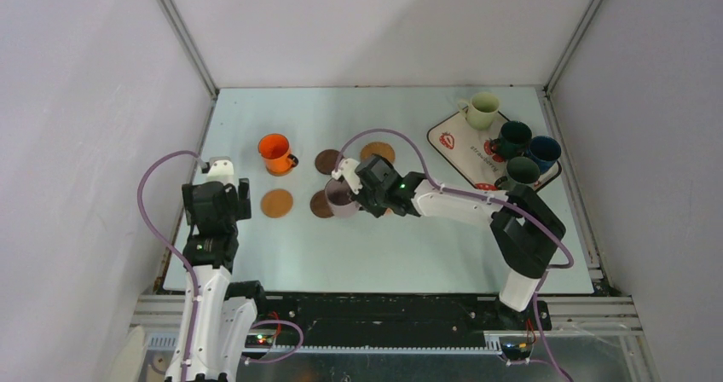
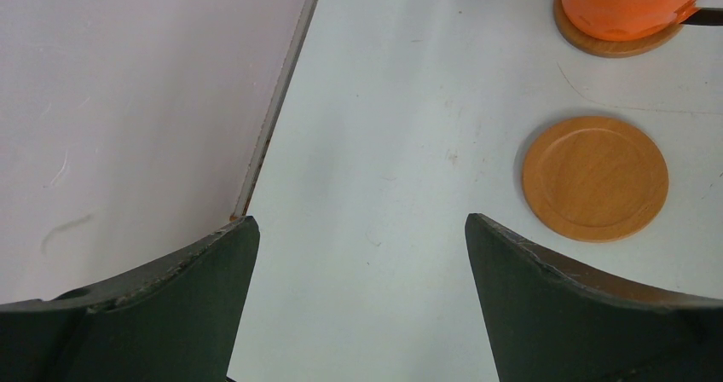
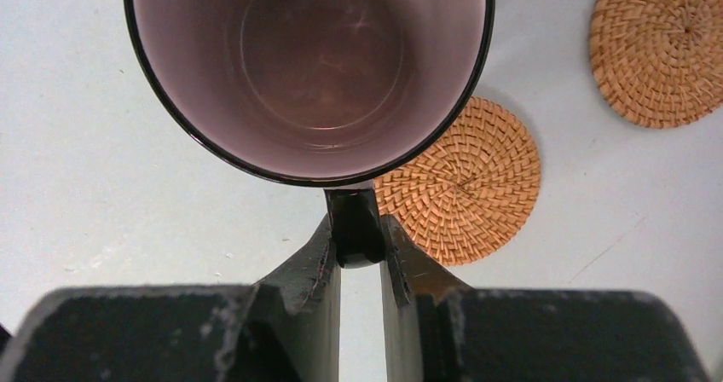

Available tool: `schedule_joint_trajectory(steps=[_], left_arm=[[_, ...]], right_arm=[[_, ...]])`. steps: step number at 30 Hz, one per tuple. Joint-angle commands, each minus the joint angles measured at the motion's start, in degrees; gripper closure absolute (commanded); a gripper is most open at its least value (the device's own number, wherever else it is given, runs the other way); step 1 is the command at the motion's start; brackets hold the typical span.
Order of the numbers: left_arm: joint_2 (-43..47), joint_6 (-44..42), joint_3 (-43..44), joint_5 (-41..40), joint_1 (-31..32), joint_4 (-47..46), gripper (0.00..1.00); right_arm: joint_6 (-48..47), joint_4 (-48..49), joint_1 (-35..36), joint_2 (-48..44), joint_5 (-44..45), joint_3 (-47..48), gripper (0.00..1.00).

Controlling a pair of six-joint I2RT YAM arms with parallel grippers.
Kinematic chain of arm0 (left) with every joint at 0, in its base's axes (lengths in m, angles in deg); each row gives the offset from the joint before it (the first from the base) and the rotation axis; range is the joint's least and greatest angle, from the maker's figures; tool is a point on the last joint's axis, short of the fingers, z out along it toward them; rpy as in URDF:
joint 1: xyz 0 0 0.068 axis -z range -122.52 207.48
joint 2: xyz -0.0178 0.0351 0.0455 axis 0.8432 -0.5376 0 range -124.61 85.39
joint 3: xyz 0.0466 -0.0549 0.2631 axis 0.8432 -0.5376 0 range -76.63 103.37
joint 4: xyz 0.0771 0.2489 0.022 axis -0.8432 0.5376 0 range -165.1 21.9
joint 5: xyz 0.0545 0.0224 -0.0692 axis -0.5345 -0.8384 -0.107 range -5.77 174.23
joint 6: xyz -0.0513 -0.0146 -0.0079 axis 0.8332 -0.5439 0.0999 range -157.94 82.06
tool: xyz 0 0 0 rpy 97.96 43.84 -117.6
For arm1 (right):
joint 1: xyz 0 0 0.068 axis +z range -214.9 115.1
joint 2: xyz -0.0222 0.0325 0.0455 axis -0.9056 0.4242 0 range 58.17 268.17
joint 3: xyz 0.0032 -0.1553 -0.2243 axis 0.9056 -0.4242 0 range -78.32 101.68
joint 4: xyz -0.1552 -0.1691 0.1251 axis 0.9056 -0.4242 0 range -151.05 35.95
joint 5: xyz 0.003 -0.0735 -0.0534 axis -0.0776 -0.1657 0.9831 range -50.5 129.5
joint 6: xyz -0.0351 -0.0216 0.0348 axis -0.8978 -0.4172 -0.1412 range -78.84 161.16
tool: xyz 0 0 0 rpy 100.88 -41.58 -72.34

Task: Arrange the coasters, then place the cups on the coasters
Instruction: Place the cup on the coaster.

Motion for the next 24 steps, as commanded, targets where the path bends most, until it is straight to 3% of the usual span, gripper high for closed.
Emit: schedule_joint_trajectory(steps=[1, 9, 18, 24], left_arm=[[0.0, -0.7, -0.2, -1.0, -0.2, -2.1, 0.02], [-0.5, -0.4, 0.1, -1.2, -0.3, -1.9, 0.02], [3.0, -0.3, -0.2, 0.0, -0.3, -1.9, 0.02], [3.1, -0.4, -0.5, 0.3, -0.3, -2.1, 0.02]], right_arm=[[4.7, 5.6, -2.6, -7.4, -4.6, 3.3, 1.0], [6.0, 3.5, -5.7, -4.7, -5.8, 13.3, 1.0], [13.3, -14.9, -9.5, 18.5, -4.2, 45.1, 1.0], [13.6, -16.9, -9.8, 25.3, 0.0, 49.9, 1.0]])
